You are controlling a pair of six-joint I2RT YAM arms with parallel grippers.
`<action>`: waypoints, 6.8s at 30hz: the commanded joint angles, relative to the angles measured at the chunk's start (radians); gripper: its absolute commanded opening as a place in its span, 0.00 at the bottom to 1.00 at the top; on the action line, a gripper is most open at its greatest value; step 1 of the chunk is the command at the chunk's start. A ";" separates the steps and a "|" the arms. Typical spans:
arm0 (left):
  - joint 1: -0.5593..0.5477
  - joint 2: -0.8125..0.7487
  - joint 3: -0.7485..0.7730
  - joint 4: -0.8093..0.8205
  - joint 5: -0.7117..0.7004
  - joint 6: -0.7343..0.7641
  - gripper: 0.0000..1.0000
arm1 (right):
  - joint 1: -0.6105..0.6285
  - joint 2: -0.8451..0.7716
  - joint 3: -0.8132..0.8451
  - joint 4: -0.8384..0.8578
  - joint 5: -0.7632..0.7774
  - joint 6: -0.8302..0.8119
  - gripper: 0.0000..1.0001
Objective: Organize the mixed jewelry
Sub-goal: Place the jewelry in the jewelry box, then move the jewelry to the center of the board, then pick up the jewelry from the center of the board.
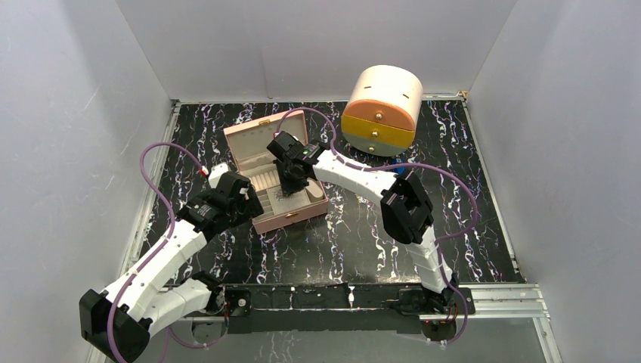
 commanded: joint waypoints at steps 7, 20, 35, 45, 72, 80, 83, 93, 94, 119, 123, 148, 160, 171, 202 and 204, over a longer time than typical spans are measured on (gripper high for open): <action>0.004 -0.001 0.007 -0.010 -0.034 0.006 0.78 | 0.000 -0.013 -0.009 0.032 0.000 0.009 0.09; 0.004 0.005 0.019 -0.008 -0.035 0.007 0.78 | -0.001 -0.013 0.037 -0.005 -0.007 0.004 0.37; 0.005 0.005 0.072 -0.016 -0.036 0.016 0.77 | -0.021 -0.154 -0.009 0.035 0.019 0.058 0.44; 0.005 -0.018 0.167 0.072 -0.026 0.052 0.78 | -0.157 -0.548 -0.415 0.198 0.104 0.155 0.52; 0.005 0.096 0.188 0.349 0.122 0.033 0.80 | -0.433 -0.307 -0.604 0.369 0.251 -0.120 0.39; 0.005 0.130 0.207 0.350 0.121 0.045 0.80 | -0.433 -0.254 -0.619 0.406 0.268 -0.156 0.32; 0.005 0.147 0.217 0.351 0.122 0.052 0.80 | -0.433 -0.243 -0.623 0.420 0.268 -0.172 0.31; 0.005 0.183 0.221 0.367 0.136 0.060 0.80 | -0.432 -0.257 -0.687 0.462 0.253 -0.216 0.31; 0.006 0.183 0.219 0.368 0.136 0.059 0.80 | -0.431 -0.265 -0.700 0.474 0.252 -0.220 0.32; 0.007 0.151 0.177 0.369 0.137 0.035 0.80 | -0.393 -0.375 -0.794 0.411 0.286 -0.175 0.10; 0.007 0.156 0.174 0.373 0.144 0.031 0.80 | -0.393 -0.453 -0.842 0.319 0.309 -0.106 0.06; 0.007 0.151 0.142 0.362 0.203 -0.002 0.79 | -0.394 -0.747 -1.084 -0.054 0.295 0.316 0.25; 0.007 0.129 0.140 0.347 0.207 -0.009 0.79 | -0.404 -0.725 -0.989 0.066 0.312 0.093 0.32; 0.007 0.129 0.151 0.335 0.197 0.000 0.79 | -0.417 -0.604 -0.936 0.002 0.376 0.099 0.34; 0.007 0.159 0.143 0.350 0.193 0.004 0.79 | -0.416 -0.680 -1.003 0.011 0.308 0.133 0.47; 0.007 0.160 0.144 0.350 0.193 0.006 0.79 | -0.418 -0.689 -1.010 -0.008 0.329 0.158 0.47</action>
